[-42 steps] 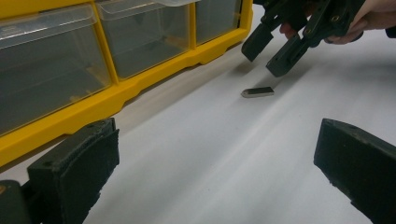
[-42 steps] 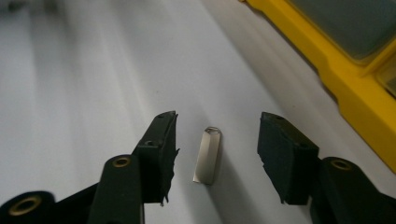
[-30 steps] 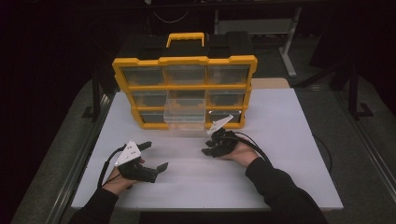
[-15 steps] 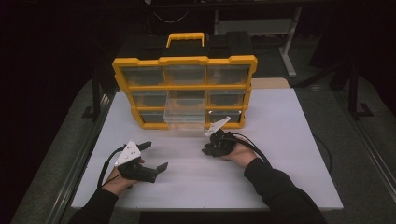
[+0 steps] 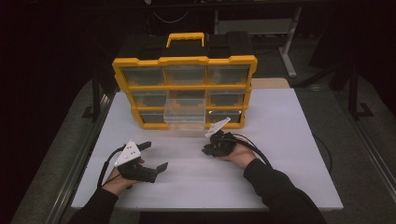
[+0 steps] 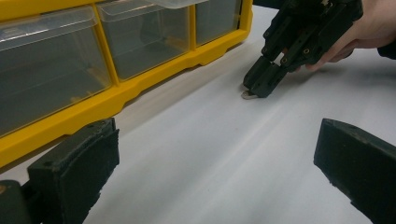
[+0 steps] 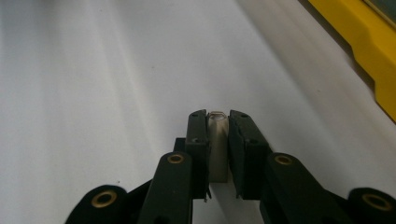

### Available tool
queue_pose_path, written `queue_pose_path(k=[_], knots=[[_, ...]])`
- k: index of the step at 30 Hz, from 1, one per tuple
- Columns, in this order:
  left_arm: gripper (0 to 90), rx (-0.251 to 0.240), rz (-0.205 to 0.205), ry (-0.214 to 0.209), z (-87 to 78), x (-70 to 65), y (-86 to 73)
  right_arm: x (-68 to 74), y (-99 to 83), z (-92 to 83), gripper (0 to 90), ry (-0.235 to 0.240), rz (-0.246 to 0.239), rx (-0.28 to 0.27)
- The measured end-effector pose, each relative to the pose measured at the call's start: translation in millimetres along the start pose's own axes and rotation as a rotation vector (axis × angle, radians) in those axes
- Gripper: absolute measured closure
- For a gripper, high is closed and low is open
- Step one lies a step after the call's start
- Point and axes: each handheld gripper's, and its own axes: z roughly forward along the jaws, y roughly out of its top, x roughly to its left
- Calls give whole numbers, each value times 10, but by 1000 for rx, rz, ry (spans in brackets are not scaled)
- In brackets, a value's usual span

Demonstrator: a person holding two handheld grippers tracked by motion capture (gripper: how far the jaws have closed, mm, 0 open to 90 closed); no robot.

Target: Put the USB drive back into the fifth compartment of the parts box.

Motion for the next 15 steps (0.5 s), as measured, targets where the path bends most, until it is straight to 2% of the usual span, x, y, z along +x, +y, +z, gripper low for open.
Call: queue_pose_path(k=[15], knots=[[0,0,-1,0,-2,-2,-1,-24,2,-27,780,11,-1,-1]])
